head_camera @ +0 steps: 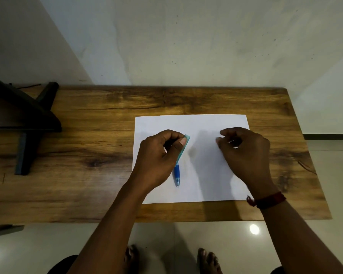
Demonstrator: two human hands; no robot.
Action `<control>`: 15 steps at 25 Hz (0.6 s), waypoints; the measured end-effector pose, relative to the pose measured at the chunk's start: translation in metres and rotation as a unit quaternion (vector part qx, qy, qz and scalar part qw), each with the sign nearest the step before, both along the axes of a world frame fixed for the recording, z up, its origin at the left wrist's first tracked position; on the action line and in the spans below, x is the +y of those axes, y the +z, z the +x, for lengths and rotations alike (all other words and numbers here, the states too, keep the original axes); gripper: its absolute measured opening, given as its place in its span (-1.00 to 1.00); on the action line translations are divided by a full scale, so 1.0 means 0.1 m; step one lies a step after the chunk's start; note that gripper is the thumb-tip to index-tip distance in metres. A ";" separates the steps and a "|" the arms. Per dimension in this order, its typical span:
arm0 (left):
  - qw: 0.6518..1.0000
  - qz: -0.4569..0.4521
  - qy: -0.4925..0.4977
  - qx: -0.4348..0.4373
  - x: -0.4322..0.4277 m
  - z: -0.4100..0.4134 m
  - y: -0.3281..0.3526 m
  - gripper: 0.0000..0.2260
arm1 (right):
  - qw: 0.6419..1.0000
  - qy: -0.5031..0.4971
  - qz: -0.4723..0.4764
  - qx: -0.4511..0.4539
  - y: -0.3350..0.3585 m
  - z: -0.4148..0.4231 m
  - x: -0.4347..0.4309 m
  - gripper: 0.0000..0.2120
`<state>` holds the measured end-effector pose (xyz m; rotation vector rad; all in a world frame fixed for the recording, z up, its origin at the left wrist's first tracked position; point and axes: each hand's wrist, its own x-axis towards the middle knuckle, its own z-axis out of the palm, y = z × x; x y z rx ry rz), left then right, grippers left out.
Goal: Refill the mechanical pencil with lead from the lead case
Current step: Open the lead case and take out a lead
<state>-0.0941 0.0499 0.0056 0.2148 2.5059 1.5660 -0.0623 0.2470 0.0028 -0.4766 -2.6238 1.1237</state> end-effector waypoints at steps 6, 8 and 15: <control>0.995 -0.069 -0.053 0.049 0.01 0.02 -0.04 -0.86 | 0.931 0.069 -0.346 -0.091 0.15 -0.05 -0.42 -0.92; 0.994 -0.082 -0.051 0.054 0.00 0.02 -0.05 -0.84 | 0.922 0.058 -0.369 -0.106 0.15 -0.07 -0.42 -0.92; 0.998 0.019 0.036 -0.039 -0.06 -0.03 -0.03 -0.78 | 0.906 0.017 -0.401 -0.134 0.10 -0.08 -0.39 -0.91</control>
